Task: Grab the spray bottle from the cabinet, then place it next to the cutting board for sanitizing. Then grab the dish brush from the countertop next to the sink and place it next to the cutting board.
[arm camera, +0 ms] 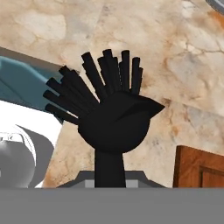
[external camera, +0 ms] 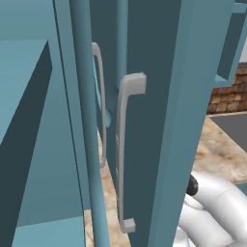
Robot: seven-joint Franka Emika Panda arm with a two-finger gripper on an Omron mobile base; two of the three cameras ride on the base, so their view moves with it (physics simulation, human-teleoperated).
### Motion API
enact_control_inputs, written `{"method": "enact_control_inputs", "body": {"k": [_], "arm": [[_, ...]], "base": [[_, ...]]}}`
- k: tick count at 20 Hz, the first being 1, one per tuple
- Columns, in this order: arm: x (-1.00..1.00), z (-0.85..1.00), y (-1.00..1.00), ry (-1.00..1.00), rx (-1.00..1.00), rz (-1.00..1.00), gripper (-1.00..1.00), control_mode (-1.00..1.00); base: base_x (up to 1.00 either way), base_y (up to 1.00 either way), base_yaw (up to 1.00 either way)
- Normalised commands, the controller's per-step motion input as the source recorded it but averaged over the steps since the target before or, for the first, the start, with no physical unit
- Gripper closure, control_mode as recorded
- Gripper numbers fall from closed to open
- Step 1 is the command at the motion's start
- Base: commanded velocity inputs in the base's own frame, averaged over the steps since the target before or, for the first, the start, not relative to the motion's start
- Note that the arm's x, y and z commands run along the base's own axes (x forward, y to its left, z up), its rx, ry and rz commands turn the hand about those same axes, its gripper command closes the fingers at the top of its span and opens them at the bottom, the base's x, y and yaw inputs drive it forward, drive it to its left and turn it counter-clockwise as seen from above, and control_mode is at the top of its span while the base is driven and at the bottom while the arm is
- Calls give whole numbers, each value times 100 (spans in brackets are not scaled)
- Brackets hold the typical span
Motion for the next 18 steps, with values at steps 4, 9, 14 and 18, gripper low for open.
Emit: {"method": "enact_control_inputs", "body": {"k": [4, 9, 14, 18], "arm": [[-35, -26, -52, 0, 0, -2, 100, -100], [-15, -16, -4, -4, 0, -2, 100, -100], [0, -34, 0, -10, 0, 0, 100, -100], [0, -43, 0, -13, 0, 0, -100, -100]], "base": [[0, 0, 0], [0, 0, 0], [0, 0, 0], [0, 0, 0]]}}
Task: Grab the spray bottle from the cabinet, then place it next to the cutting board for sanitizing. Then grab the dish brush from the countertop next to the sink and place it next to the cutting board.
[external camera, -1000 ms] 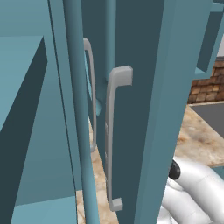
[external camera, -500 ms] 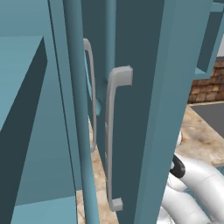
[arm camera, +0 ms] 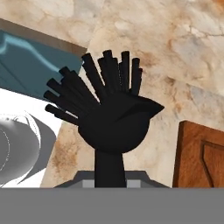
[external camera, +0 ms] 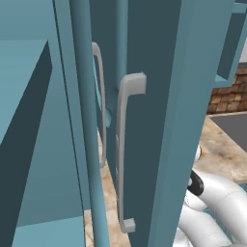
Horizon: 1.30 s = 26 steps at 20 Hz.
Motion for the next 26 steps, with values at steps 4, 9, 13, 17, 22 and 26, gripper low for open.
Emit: {"method": "enact_control_inputs", "body": {"k": [4, 9, 13, 17, 22, 26], "arm": [[0, -11, 0, -10, 0, 0, -100, -100], [-1, -1, 0, -3, 0, 0, -100, -100], [0, 0, 0, -8, 0, 0, -100, -100], [-36, 18, 0, -17, 3, 0, -100, -100], [-79, 75, 0, -39, 6, 0, -100, -100], [-74, 99, 0, -46, 4, 0, -100, -100]], "base": [[0, 0, 0], [0, 0, 0], [0, 0, 0], [0, 0, 0], [0, 0, 0], [0, 0, 0]]}}
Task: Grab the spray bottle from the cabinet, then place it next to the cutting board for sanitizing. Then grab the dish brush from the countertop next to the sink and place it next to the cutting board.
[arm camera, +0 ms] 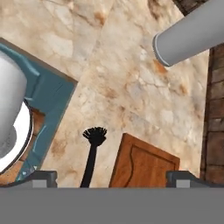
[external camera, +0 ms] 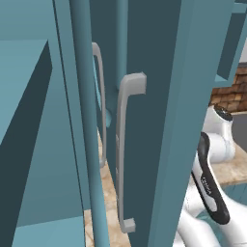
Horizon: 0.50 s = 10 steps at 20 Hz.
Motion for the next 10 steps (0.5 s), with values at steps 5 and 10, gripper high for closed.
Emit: {"method": "enact_control_inputs", "body": {"k": [5, 10], "arm": [[-54, 100, 0, -44, 0, 0, -100, -100], [-42, 100, -5, -30, 0, 0, -100, -100]], "base": [[0, 0, 0], [0, 0, 0]]}}
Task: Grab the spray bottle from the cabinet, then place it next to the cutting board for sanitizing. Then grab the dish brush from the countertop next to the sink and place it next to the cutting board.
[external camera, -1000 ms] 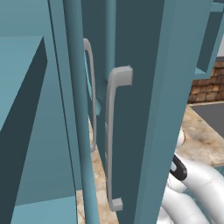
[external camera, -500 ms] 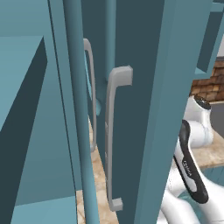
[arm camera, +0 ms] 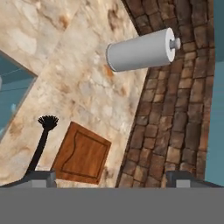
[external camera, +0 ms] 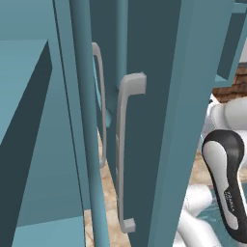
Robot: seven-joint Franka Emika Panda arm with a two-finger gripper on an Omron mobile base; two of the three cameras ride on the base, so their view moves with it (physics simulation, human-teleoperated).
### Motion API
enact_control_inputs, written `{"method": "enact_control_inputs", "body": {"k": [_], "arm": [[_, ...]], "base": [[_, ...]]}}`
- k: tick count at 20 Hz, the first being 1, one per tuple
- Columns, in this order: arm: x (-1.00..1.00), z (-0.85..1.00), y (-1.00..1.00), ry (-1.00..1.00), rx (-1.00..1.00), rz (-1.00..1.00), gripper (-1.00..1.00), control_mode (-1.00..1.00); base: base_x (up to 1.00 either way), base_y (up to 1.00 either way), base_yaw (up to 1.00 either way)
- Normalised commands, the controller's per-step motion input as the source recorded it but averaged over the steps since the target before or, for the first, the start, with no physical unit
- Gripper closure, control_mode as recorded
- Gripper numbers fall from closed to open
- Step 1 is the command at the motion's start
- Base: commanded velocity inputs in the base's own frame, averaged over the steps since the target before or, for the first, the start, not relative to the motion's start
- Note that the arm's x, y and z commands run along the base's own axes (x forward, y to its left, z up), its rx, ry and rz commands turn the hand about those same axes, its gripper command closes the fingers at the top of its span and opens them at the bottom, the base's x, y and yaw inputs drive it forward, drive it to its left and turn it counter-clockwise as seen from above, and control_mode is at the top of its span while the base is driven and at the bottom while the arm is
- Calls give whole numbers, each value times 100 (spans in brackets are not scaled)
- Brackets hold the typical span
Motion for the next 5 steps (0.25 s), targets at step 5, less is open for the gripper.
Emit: {"method": "enact_control_inputs", "body": {"k": [5], "arm": [[-46, 100, -14, -26, 0, 1, -100, -100]], "base": [[0, 0, 0]]}}
